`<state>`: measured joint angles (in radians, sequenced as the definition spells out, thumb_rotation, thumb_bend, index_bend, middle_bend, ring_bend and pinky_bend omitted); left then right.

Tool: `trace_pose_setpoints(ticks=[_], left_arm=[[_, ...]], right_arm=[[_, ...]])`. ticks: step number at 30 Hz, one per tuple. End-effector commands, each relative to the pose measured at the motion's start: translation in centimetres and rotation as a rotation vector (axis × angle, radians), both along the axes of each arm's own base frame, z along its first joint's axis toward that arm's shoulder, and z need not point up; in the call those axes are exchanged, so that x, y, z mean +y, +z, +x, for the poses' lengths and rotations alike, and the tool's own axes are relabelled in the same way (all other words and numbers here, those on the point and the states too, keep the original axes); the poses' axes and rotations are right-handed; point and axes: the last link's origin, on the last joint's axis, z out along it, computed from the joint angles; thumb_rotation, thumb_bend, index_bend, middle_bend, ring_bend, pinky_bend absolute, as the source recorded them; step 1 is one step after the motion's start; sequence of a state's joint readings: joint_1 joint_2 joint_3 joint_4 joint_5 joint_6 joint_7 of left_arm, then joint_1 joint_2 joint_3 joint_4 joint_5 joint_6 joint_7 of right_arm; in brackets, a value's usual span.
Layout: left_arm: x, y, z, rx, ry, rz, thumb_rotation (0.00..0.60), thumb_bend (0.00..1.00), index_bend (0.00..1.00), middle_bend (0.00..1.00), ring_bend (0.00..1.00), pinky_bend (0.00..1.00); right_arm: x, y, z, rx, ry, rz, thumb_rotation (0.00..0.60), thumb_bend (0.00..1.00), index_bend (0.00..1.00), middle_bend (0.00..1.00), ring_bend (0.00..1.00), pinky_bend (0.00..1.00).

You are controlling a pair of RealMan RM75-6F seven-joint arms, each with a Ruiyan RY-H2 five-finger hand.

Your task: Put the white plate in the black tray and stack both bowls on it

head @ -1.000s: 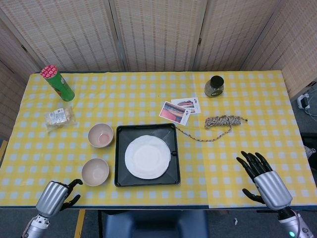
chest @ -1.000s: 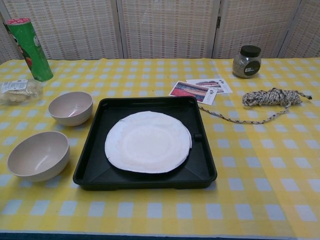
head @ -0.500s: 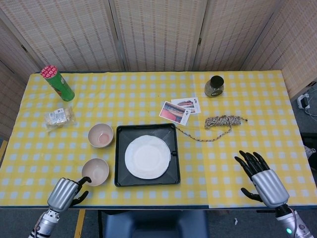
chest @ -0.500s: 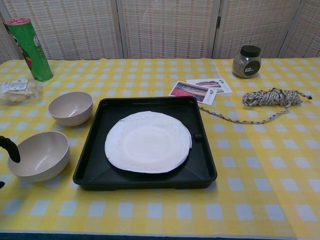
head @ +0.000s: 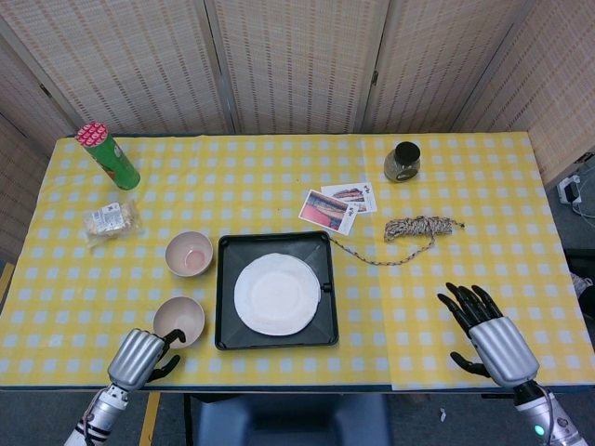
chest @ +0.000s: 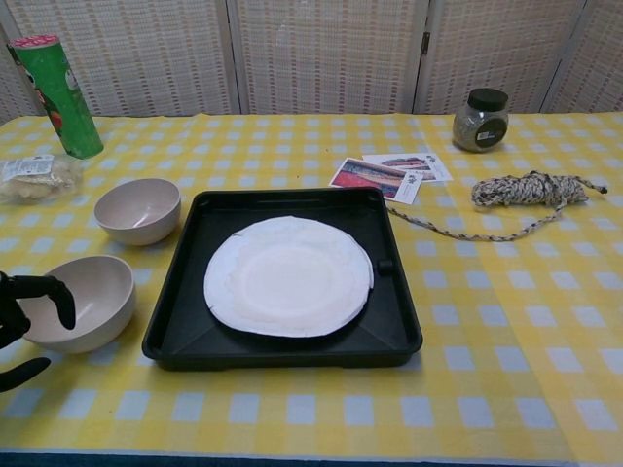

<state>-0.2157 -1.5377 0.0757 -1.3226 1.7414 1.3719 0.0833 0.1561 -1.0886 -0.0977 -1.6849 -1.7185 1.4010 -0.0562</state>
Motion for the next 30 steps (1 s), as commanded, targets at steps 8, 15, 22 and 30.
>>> trace_pose_setpoints(ticks=[8, 15, 22, 30], left_arm=[[0.8, -0.7, 0.3, -0.016, 0.019, 0.002, 0.600, 0.41, 0.54, 1.00, 1.00, 1.00], [0.9, -0.7, 0.2, 0.000, 0.011, 0.016, 0.600, 0.41, 0.57, 1.00, 1.00, 1.00], [1.3, -0.7, 0.0, 0.011, 0.001, 0.020, 0.600, 0.41, 0.61, 1.00, 1.00, 1.00], [1.4, -0.5, -0.2, 0.022, -0.004, 0.029, 0.600, 0.43, 0.65, 1.00, 1.00, 1.00]], right_arm=[[0.0, -0.1, 0.0, 0.005, 0.003, 0.010, 0.600, 0.25, 0.00, 0.00, 0.00, 0.00], [0.0, -0.1, -0.1, 0.004, 0.010, 0.032, 0.600, 0.25, 0.00, 0.00, 0.00, 0.00], [0.0, -0.3, -0.1, 0.022, 0.007, 0.044, 0.600, 0.25, 0.00, 0.00, 0.00, 0.00], [-0.1, -0.5, -0.1, 0.023, 0.005, 0.039, 0.600, 0.25, 0.00, 0.00, 0.00, 0.00]])
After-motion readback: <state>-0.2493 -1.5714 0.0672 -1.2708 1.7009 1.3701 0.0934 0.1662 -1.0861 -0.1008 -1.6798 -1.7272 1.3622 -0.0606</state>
